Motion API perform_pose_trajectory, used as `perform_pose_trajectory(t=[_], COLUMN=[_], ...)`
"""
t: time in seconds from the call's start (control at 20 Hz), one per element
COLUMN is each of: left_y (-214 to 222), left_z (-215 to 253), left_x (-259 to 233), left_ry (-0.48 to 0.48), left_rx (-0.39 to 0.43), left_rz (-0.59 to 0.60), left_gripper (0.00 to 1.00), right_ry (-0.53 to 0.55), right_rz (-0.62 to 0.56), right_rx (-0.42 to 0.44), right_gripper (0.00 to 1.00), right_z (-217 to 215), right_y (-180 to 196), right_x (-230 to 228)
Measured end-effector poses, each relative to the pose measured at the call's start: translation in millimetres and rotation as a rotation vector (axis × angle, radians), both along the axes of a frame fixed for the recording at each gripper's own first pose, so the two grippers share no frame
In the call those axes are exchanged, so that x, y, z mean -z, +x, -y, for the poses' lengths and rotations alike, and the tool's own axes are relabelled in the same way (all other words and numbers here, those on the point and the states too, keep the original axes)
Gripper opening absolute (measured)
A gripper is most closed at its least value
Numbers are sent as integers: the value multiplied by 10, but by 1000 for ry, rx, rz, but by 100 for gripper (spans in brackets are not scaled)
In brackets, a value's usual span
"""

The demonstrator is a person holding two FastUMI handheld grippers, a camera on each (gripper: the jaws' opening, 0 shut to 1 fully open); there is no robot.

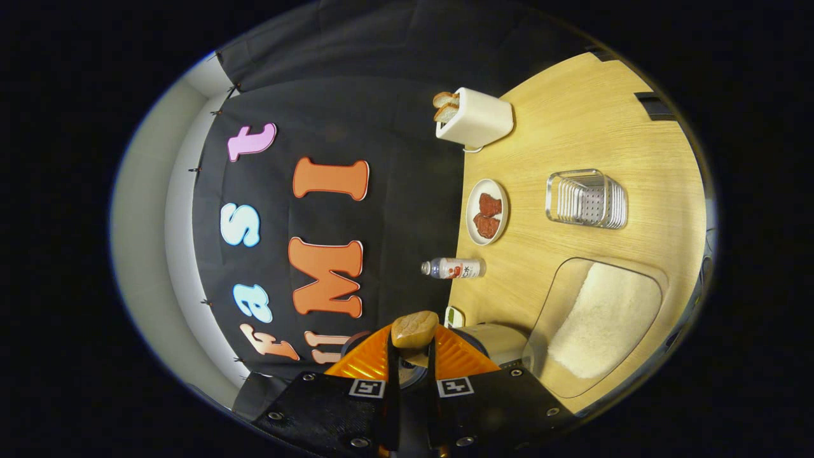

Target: Close the left gripper, press the button to open the rice cooker; take a wooden spoon from the chopstick holder with the right hand, scoop a spoonful of rice and pour it into the rice cooker, then put the wooden spoon back into the chopstick holder.

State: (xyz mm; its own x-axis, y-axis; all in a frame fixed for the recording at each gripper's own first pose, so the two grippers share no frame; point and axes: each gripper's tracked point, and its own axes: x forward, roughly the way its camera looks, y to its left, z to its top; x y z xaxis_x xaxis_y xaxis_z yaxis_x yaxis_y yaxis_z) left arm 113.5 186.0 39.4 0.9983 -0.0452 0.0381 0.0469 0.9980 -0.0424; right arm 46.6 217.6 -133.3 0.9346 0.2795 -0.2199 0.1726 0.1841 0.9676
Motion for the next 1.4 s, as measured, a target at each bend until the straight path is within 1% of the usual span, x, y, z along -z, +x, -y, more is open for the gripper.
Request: perform_pose_trajectory(t=[0.45,0.5,0.55,0.65,0.8,0.85,0.95,1.25,1.4], left_y=[36,47,55,92,122,139,169,264,308], left_z=[-24,-33,-58,-121,-175,-200,-244,-365,-396], left_x=[122,135,151,174,226,242,257,281,287], left_ry=[-6,-6,-7,-12,-16,-13,-7,7,6], left_rx=[-7,-11,-16,-26,-37,-41,-50,-66,-68], left_rz=[-28,-33,-38,-44,-57,-60,-62,-73,-78], left_gripper=[98,100,98,98,100,98,98,98,98], right_ry=[-12,-17,-22,-35,-69,-75,-97,-232,-262], right_rz=[0,3,6,20,19,16,20,63,86], right_rx=[-81,-92,-101,-115,-139,-142,-149,-161,-170], right_gripper=[15,16,16,15,16,16,16,16,16], right_z=[-561,-618,-679,-804,-959,-981,-1067,-1215,-1284], right_y=[464,501,543,657,783,821,904,1032,1070], right_x=[-185,-197,-200,-237,-232,-230,-228,-262,-310])
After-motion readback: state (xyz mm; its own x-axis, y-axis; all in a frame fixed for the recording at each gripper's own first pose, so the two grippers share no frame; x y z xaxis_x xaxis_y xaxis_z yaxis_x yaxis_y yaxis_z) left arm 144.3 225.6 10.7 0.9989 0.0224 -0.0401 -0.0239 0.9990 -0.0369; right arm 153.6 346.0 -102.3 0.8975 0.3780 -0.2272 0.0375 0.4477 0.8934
